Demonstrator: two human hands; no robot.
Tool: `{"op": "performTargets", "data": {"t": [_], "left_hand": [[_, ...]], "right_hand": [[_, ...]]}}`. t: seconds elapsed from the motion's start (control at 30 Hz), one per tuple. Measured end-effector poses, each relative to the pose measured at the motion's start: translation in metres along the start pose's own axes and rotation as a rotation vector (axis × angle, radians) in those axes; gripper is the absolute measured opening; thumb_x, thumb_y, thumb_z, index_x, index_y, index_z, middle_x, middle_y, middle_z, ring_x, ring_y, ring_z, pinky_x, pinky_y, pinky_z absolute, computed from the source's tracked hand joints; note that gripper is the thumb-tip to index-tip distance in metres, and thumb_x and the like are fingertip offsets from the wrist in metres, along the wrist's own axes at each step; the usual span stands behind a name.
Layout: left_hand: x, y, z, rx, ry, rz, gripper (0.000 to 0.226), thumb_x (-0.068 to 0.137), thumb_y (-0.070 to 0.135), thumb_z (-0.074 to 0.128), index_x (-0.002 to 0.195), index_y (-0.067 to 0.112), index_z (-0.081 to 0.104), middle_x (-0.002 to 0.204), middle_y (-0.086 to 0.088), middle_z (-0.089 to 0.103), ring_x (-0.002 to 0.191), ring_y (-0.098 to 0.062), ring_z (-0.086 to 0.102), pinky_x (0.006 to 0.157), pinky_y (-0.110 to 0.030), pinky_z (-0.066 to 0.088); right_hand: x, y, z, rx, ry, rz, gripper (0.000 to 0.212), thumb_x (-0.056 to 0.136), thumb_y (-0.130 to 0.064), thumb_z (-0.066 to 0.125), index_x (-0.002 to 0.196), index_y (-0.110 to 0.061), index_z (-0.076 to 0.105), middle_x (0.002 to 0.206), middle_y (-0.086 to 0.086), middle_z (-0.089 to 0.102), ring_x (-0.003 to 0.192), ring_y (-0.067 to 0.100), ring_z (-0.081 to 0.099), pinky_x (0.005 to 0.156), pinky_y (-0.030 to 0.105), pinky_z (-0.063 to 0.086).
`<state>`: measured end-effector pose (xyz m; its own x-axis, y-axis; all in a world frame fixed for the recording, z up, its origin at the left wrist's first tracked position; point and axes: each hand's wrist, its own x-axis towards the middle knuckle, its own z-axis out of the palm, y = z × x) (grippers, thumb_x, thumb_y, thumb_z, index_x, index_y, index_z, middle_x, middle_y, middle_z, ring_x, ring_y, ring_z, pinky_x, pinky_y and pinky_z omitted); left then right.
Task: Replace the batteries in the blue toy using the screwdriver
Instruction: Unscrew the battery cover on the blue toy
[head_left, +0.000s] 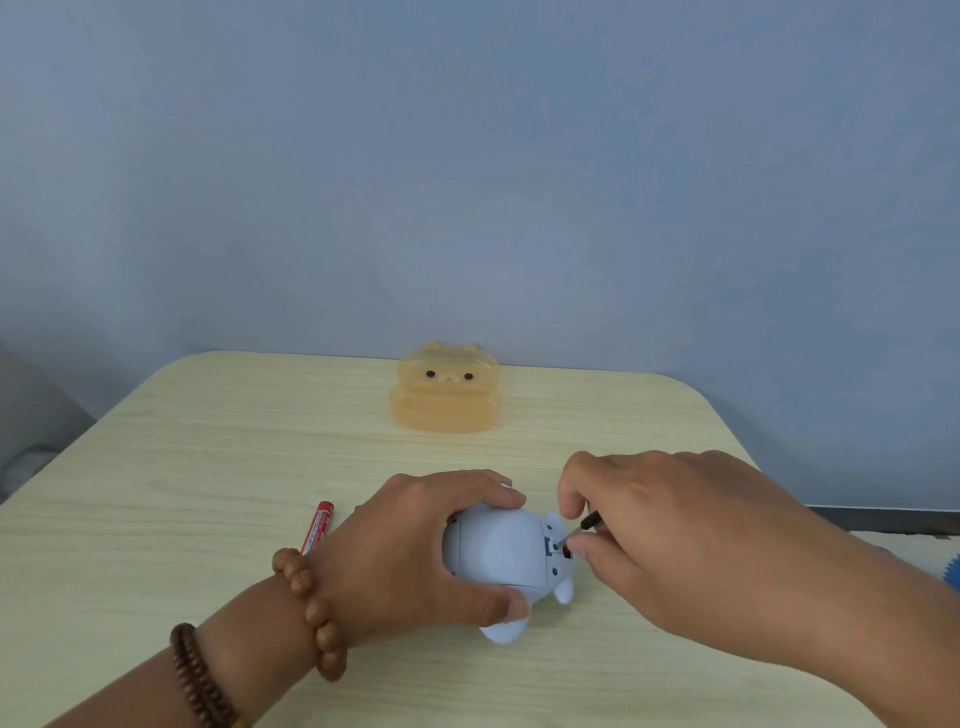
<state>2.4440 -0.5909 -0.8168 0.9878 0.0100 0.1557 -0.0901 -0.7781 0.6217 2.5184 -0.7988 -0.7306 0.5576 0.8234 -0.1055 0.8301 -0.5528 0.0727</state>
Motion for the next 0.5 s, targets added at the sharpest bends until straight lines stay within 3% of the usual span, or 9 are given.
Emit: {"op": "performTargets", "data": {"t": [0.17,0.3,0.4,0.5], "left_hand": [[0.0,0.001,0.0,-0.002,-0.002,0.003,0.073,0.061,0.063,0.082,0.126,0.049,0.052,0.134,0.039,0.047,0.122,0.019,0.045,0.101,-0.014,0.043],[0.0,0.002,-0.001,0.01,0.003,0.014,0.072,0.062,0.061,0.083,0.126,0.049,0.053,0.135,0.04,0.046,0.121,0.022,0.042,0.095,-0.002,0.036],[0.0,0.003,-0.001,0.011,-0.005,0.003,0.072,0.062,0.061,0.082,0.126,0.048,0.053,0.134,0.04,0.046,0.122,0.02,0.043,0.095,-0.003,0.037],[0.0,0.003,-0.002,-0.004,-0.013,-0.014,0.071,0.061,0.06,0.082,0.125,0.047,0.054,0.131,0.041,0.047,0.121,0.02,0.044,0.096,-0.006,0.038]], "right_hand": [[0.003,-0.002,0.001,-0.079,-0.005,-0.002,0.004,0.103,-0.031,0.04,0.103,-0.031,0.044,0.094,-0.008,0.062,0.082,0.02,0.062,0.071,0.037,0.048],[0.009,0.0,0.001,-0.115,0.034,0.067,0.042,0.104,-0.052,0.033,0.086,-0.021,0.056,0.079,-0.004,0.058,0.078,0.022,0.062,0.06,0.035,0.038],[0.009,0.006,0.002,-0.117,0.081,0.066,0.053,0.102,-0.06,0.034,0.086,-0.018,0.063,0.09,-0.004,0.054,0.082,0.014,0.058,0.065,0.033,0.042],[0.004,0.011,0.006,-0.08,0.104,0.03,0.044,0.102,-0.058,0.037,0.1,-0.027,0.068,0.101,-0.008,0.049,0.086,0.011,0.053,0.068,0.028,0.045]]}}
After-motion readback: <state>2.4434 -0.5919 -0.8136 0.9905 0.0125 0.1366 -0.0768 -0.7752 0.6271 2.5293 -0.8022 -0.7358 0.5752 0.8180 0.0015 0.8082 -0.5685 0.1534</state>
